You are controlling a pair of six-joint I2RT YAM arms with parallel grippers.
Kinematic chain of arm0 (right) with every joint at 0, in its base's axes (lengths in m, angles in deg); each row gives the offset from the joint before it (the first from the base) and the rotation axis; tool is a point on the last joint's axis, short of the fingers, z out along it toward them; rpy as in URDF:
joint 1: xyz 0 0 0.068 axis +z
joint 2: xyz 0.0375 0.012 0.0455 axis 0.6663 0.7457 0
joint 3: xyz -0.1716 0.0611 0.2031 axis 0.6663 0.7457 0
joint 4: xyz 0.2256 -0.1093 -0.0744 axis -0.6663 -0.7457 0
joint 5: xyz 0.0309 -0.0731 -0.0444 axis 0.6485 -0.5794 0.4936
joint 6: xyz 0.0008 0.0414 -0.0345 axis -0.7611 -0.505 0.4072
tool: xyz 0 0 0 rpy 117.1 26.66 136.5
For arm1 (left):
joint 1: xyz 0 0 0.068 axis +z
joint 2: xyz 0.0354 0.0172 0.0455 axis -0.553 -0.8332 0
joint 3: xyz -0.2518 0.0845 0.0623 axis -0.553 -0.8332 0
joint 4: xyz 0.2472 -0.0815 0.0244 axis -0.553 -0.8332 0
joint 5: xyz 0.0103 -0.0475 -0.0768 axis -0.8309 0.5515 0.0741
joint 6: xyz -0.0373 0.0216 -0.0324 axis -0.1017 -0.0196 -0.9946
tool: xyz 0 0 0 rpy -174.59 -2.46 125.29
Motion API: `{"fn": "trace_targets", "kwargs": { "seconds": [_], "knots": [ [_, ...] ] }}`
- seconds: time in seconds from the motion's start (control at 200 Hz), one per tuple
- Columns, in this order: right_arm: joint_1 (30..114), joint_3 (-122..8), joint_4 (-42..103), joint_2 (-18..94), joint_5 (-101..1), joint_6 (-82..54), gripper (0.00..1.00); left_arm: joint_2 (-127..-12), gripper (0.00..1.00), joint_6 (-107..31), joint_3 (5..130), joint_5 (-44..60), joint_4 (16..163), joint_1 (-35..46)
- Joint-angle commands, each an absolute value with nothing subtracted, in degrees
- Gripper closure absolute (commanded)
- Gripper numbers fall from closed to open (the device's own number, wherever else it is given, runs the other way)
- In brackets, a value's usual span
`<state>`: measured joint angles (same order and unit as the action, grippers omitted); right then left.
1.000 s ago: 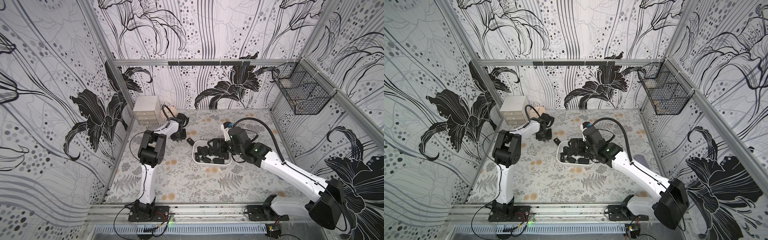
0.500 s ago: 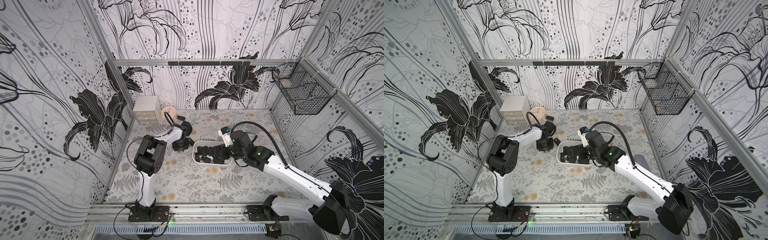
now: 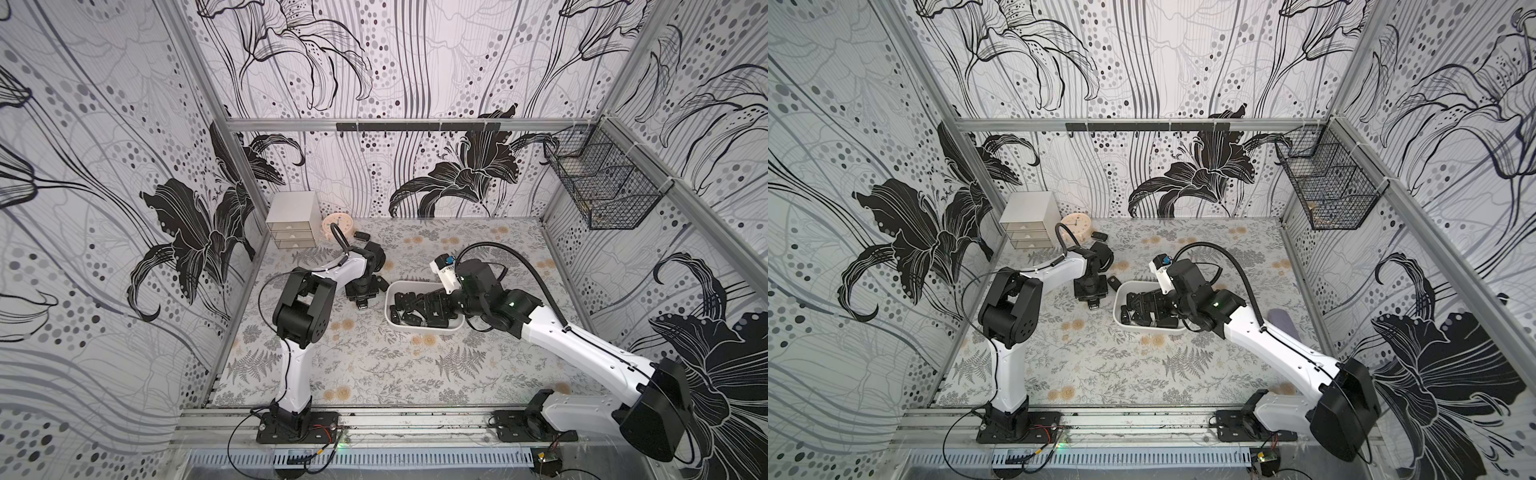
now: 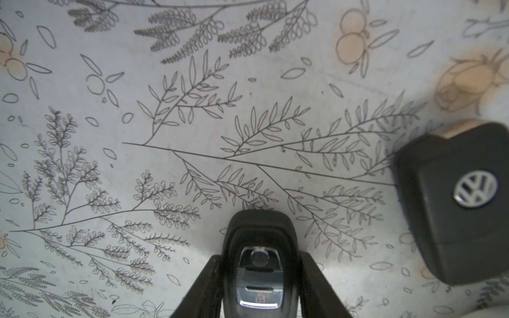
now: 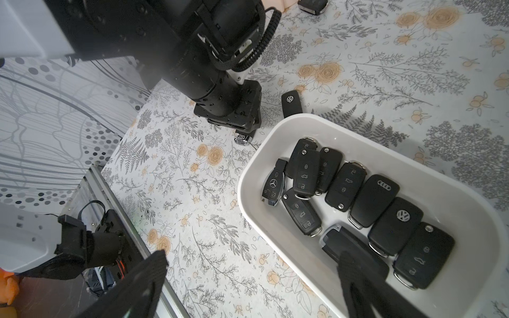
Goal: Place the car key into the storage box
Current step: Pick up the car key from the center of the board.
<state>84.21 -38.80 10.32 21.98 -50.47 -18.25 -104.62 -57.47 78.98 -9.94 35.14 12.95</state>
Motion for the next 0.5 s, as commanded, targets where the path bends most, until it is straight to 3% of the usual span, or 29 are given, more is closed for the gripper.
{"fn": "trace_targets", "kwargs": {
  "seconds": [0.0, 0.496],
  "knots": [
    [84.5, -40.7, 11.2, 22.7, -49.2, -18.2, 0.0, -103.4, 0.72, -58.9, 75.0, -9.3, 35.4, 12.8],
    [84.4, -33.8, 13.0, 16.4, -49.7, -18.6, 0.0, -89.2, 0.69, -70.7, 77.4, -13.7, 25.8, 3.9]
  ]
}}
